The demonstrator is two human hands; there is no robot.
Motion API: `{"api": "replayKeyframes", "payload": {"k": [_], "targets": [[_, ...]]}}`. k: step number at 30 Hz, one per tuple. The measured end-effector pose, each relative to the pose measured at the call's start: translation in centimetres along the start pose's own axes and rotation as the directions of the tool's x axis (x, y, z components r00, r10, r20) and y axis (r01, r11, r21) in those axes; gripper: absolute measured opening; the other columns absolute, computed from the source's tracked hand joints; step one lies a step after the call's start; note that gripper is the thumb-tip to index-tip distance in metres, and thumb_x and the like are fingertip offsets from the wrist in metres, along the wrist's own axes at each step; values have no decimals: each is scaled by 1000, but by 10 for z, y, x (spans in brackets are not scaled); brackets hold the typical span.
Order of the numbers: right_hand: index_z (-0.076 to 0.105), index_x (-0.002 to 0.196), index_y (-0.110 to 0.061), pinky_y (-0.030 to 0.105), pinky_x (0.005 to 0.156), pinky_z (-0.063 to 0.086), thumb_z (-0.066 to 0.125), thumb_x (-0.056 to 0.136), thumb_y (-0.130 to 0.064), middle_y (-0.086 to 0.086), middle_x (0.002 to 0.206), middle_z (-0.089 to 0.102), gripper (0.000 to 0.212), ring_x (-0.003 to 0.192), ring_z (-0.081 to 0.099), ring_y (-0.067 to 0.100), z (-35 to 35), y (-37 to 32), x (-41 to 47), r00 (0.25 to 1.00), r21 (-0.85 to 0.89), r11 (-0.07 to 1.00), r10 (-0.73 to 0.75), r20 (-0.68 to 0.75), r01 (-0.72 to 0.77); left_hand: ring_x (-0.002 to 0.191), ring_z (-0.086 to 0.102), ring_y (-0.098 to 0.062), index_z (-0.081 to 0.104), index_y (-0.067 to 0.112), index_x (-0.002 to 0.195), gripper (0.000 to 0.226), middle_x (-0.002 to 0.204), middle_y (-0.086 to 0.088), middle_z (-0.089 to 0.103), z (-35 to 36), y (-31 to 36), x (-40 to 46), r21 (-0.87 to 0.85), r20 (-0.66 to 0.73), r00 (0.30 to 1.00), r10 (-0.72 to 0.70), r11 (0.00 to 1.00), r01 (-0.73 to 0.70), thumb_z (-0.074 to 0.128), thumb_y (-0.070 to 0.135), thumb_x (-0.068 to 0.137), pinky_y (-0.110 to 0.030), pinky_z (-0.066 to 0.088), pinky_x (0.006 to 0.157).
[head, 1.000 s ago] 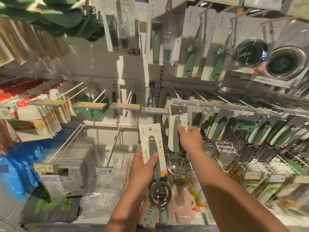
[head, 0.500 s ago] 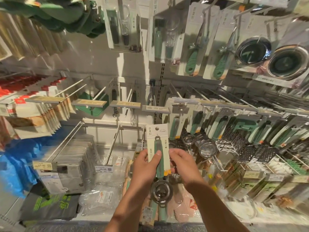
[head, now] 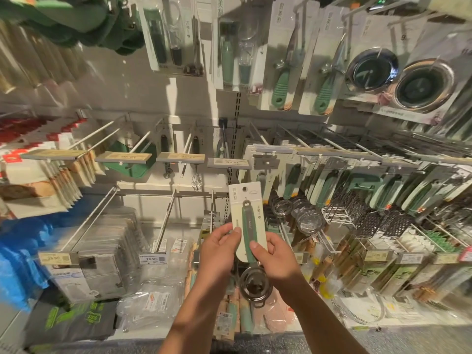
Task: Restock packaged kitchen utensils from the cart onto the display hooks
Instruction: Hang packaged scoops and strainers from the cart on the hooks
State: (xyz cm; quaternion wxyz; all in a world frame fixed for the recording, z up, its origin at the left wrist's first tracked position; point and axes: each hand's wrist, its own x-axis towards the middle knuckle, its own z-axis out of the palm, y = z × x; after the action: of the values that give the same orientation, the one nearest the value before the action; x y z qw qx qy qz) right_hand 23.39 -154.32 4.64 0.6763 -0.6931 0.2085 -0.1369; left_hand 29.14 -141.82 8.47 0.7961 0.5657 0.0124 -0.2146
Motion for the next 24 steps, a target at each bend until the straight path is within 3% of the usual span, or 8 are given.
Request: {"api": "replayKeyframes", "payload": {"k": [5, 11, 21, 24], "targets": [[63, 116, -16, 28, 82, 57, 62, 103, -14, 3, 106, 78, 14, 99, 74, 17, -5, -17, 4, 992, 31, 998, -47, -121, 51, 77, 72, -7, 67, 11, 119, 20, 100, -6, 78, -3, -3, 0, 38, 23, 1000, 2, 999, -3, 65, 12, 100, -20, 53, 66], [63, 115, -23, 34, 93, 55, 61, 103, -24, -3, 109, 76, 12, 103, 72, 13, -14, -36, 11, 977, 2, 995, -100, -189, 102, 96, 68, -14, 67, 19, 118, 18, 108, -4, 74, -4, -3, -4, 79, 30, 1000, 0, 997, -3, 63, 15, 101, -27, 49, 76], [63, 111, -25, 40, 94, 55, 63, 102, -32, -5, 109, 72, 11, 101, 69, 14, -10, -49, 39, 964, -113, 993, -68, -257, 40, 100, 65, -15, 68, 21, 117, 18, 115, -2, 73, -10, -1, -2, 124, 7, 1000, 4, 992, -5, 63, 16, 101, -31, 48, 88], [63, 114, -22, 39, 92, 53, 63, 102, -32, -2, 113, 72, 16, 102, 67, 17, -6, -54, 53, 959, -127, 992, -47, -281, 12, 85, 69, -5, 69, 20, 114, 16, 105, 1, 75, -13, 2, -1, 121, -8, 1000, 2, 993, -1, 63, 14, 101, -26, 51, 77]]}}
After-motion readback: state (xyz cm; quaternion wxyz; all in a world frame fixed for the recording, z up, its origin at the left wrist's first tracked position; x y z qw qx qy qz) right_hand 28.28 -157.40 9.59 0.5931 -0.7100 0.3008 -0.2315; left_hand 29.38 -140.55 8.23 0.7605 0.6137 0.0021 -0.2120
